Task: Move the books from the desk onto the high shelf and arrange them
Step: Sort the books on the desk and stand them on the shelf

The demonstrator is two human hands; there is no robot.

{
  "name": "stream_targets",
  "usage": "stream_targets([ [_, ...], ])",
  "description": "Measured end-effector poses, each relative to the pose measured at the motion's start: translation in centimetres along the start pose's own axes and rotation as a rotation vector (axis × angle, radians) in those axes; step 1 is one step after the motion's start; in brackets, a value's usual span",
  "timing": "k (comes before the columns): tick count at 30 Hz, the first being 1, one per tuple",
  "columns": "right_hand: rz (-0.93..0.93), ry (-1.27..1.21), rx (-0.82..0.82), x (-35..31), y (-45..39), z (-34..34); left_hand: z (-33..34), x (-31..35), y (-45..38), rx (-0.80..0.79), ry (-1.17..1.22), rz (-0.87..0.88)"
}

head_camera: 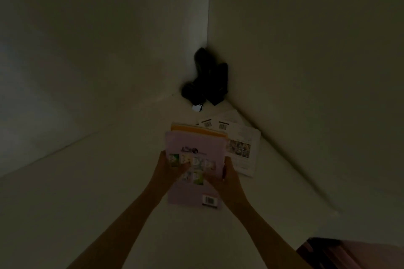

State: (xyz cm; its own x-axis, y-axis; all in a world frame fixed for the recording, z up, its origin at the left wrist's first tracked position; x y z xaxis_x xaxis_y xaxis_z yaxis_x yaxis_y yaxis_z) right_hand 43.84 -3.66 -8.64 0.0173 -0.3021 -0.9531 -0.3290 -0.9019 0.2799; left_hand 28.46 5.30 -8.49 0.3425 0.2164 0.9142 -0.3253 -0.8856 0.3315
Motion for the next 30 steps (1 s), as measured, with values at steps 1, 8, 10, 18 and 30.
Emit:
stream_targets([
  [1,0.005,0.043,-0.022,-0.9,-0.1,0.7,-0.9,-0.1,0.3,0.069,-0.012,-0.061],
  [8,-0.229,0.203,0.005,-10.4,2.2,9.5,-7.9,4.1,6.6,0.352,-0.212,0.201],
  [10,-0.296,0.229,-0.035,-13.1,4.1,12.6,-11.0,5.1,8.9,0.398,-0.134,0.256],
  [18,-0.578,0.101,-0.295,-26.4,16.0,24.5,-28.8,10.6,23.0,0.447,0.082,0.355],
  [30,-1.086,-0.287,-0.418,-48.1,36.7,29.4,-43.6,29.4,45.6,0.614,-0.170,0.935],
])
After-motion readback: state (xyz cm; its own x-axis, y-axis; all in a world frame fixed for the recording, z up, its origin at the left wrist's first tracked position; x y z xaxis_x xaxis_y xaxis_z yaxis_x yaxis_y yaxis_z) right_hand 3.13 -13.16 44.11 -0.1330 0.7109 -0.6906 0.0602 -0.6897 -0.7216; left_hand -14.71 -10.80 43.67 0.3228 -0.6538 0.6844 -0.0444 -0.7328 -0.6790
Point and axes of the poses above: each hand's wrist, its own y-axis away from the middle knuckle, its own z-axis out of the palm, x = y × z, the point moved 4 cm from there along -y, towards the middle knuckle, and after that the axes turned 5 degrees about -y, right-handed, at the moved point
